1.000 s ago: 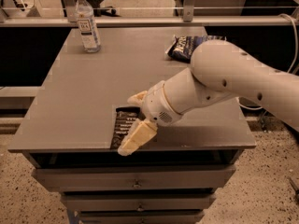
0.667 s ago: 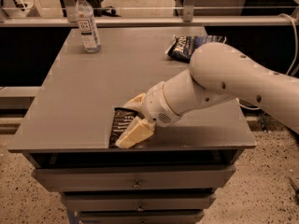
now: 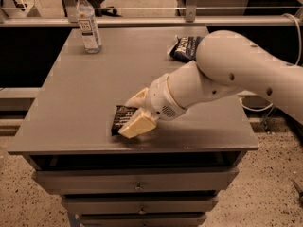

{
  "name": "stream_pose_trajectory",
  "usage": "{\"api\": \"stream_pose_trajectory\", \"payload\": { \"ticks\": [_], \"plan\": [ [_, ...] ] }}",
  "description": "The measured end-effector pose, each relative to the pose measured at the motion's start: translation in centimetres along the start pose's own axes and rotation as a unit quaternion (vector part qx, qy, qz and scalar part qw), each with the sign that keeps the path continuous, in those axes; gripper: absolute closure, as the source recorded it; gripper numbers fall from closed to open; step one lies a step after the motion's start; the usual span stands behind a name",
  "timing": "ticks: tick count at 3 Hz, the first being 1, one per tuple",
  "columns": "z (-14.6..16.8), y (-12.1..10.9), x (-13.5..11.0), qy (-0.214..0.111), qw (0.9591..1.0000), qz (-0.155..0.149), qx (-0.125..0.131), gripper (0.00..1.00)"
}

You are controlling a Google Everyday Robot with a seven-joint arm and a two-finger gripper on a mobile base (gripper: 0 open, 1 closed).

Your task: Move rxbar chocolate near blue plastic bottle

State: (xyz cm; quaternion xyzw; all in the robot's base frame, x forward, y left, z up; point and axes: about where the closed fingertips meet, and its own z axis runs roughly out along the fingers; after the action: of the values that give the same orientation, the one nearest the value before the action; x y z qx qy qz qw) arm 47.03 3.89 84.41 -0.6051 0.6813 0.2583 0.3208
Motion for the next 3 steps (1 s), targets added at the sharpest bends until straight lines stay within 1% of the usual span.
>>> {"api": "stream_pose_trajectory", "payload": {
  "ticks": [1, 2, 3],
  "plan": [
    [-1.60, -0.65, -1.54, 0.001, 1.0000, -0.003, 0.008, 1.00],
    [-1.60, -0.64, -1.55, 0.001, 1.0000, -0.003, 0.007, 1.00],
    [-1.40, -1.11, -2.28, -0.011, 0.9998, -0.014, 0.009, 1.00]
  ]
}}
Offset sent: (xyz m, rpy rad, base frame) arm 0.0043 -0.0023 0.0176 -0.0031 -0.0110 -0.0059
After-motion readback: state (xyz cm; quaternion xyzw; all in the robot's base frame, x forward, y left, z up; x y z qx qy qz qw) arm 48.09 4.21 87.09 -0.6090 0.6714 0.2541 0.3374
